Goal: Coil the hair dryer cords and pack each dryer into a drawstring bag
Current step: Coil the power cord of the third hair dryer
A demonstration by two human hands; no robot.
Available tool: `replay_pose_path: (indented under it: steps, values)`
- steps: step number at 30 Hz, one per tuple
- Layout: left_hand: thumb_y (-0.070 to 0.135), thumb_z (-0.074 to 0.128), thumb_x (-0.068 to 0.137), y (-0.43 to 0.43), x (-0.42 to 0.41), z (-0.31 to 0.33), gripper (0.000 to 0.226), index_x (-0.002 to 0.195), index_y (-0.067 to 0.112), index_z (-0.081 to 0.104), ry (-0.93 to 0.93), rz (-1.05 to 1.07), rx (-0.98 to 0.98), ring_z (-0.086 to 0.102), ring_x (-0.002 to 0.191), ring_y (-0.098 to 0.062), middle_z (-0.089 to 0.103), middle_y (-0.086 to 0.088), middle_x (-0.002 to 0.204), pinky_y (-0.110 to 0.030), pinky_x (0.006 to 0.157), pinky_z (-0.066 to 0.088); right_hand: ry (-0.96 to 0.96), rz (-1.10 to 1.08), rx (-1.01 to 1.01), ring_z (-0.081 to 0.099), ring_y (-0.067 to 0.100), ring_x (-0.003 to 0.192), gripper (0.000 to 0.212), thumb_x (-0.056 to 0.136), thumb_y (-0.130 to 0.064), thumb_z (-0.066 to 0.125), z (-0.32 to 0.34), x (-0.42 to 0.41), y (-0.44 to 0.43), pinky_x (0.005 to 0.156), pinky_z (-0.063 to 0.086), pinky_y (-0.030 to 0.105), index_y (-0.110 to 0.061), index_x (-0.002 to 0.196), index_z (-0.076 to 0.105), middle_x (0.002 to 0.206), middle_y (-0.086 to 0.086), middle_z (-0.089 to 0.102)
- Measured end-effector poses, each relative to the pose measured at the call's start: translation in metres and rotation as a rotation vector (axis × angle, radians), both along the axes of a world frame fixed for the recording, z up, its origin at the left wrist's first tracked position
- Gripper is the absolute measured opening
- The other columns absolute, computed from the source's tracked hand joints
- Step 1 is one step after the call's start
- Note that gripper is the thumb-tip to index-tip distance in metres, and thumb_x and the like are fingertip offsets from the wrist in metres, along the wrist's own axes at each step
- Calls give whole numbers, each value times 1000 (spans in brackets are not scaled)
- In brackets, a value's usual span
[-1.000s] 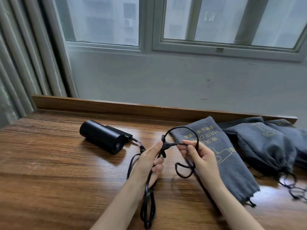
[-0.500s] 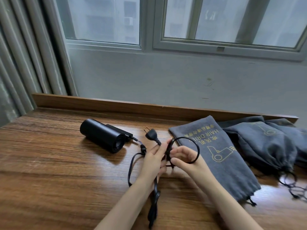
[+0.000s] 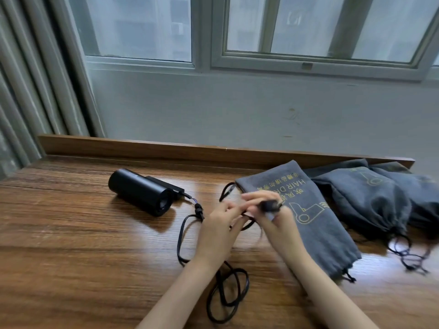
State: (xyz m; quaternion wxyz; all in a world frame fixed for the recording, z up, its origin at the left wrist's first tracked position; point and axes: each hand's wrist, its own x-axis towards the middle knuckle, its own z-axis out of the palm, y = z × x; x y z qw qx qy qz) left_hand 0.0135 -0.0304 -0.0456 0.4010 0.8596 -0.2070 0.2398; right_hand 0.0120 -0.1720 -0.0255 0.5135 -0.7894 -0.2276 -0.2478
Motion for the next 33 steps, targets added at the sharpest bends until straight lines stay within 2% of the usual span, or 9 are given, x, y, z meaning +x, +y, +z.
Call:
replay_pose_path:
  steps: [3,7,13,17,20,22,25,29,33]
  values:
    - [15,67,83,4,3,2,36,117,28,64,11,5,-58,48,71,11,52,17,86,-3,61,33,137,-121,447,65,12,77,25,93,-31,49,13,8,-20,59,45,11,-25,74,64,84,-6,73]
    - [8,64,85,8,8,0,26,106,22,70,32,94,-136,50,80,7,55,9,94,-2,69,36,223,-77,890,57,6,51,35,99,-34,36,22,14,-44,44,41,12,-20,71,51,52,-8,55]
    - [14,50,94,20,14,0,22,79,19,66,250,194,-354,59,75,-5,65,9,73,-11,60,37,142,-266,915,26,1,37,33,101,-32,33,25,20,-67,37,23,12,-20,74,48,42,-12,33]
    - [22,48,96,17,13,6,22,81,22,64,421,157,-616,62,59,-7,62,9,68,-8,42,38,134,-449,661,34,0,38,32,101,-34,34,20,23,-74,39,28,10,-18,86,56,42,-13,40]
    - [21,46,97,15,12,6,26,86,10,67,535,61,-743,37,40,-4,56,2,61,-9,33,29,188,-570,298,47,7,51,34,100,-32,35,9,28,-66,47,38,18,-9,107,60,58,-9,53]
    - [20,44,97,14,11,9,27,81,11,64,637,-62,-824,26,33,0,62,-4,72,-12,32,22,307,-658,-93,61,27,83,38,100,-28,34,0,30,-57,69,44,32,-8,130,47,91,10,67]
    - [18,43,98,11,9,11,25,79,10,56,764,-180,-917,21,32,-2,69,-3,75,-13,32,17,472,-594,-477,56,36,108,61,98,-25,37,-9,26,-35,83,43,41,-12,149,7,126,17,57]
    - [19,41,99,9,9,11,22,82,9,51,769,-189,-906,20,32,-3,73,-4,72,-13,31,17,566,-445,-636,50,33,116,72,94,-25,49,-14,22,-26,93,44,41,-10,148,4,144,13,26]
    - [23,41,99,8,9,7,23,84,9,53,722,-132,-862,21,33,-4,73,-5,74,-14,33,18,116,-431,-324,55,9,83,11,90,-19,56,-1,8,-16,73,46,24,-15,100,57,96,-2,53]
